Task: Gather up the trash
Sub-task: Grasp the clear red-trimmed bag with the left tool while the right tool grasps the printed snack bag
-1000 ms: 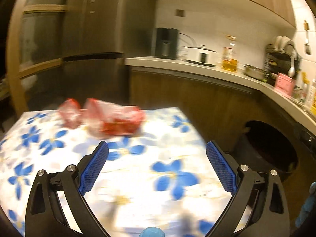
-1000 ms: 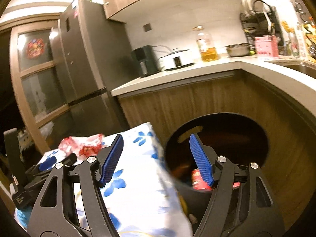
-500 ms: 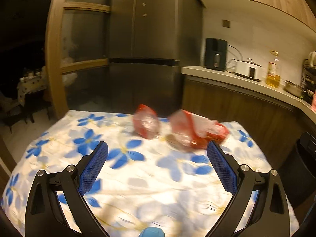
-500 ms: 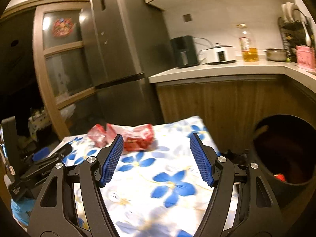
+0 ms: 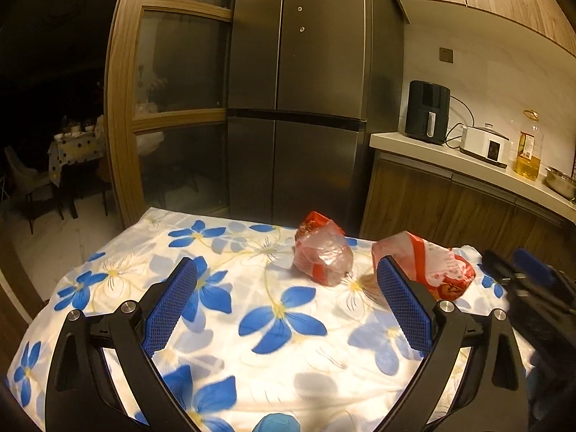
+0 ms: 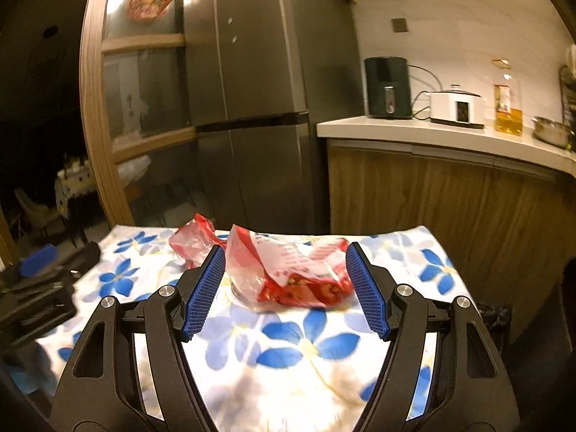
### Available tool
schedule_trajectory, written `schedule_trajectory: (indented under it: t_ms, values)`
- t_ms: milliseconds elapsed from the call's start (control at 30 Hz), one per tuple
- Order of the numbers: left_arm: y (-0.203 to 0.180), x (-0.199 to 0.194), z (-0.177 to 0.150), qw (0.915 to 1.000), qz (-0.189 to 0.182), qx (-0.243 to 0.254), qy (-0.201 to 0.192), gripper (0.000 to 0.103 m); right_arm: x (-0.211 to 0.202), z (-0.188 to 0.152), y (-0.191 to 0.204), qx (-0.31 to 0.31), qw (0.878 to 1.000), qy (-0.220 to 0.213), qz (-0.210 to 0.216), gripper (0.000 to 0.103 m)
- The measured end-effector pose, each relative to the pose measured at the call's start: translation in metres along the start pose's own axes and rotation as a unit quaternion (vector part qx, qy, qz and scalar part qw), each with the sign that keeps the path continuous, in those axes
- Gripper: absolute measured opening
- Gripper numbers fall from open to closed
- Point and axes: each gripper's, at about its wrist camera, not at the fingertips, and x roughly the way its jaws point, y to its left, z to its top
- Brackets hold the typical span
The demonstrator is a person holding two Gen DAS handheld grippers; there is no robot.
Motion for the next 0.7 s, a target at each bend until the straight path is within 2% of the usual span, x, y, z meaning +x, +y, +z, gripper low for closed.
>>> schedule_trajectory:
  t_ms: [233,333,433,567,600,667,700]
  values:
    - [0.014,0.022,0.009,0.9999,0.011,-0.001,-0.006,0.096,0.051,-0.003,-0.002,-0.004,0.999,0.032,-0.012,0.068]
    - [0.014,0.033,0.011,1.0000,0.004,0.001,-0.005,0.096,0.066,-0.002,-0.003,-0.003,0.999,0.042,-0.012,0.062]
    - [0.013,0.043,0.013,1.0000,0.000,0.006,-0.005,0.096,0.079,-0.003,-0.003,-0.004,0.998,0.059,-0.002,0.047]
    - [0.013,0.059,0.016,0.9998,-0.019,0.001,0.000,0.096,0.085,-0.006,-0.003,-0.009,0.997,0.076,0.022,0.021]
    - [0.012,0.063,0.016,0.9997,-0.023,0.000,0.003,0.096,0.086,-0.007,-0.002,-0.011,0.996,0.080,0.027,0.016]
    - [0.011,0.075,0.017,0.9996,-0.027,-0.002,0.010,0.096,0.088,-0.008,0.000,-0.016,0.996,0.084,0.033,0.013]
    - [0.009,0.081,0.017,0.9995,-0.027,0.000,0.014,0.096,0.087,-0.009,0.001,-0.017,0.996,0.084,0.037,0.006]
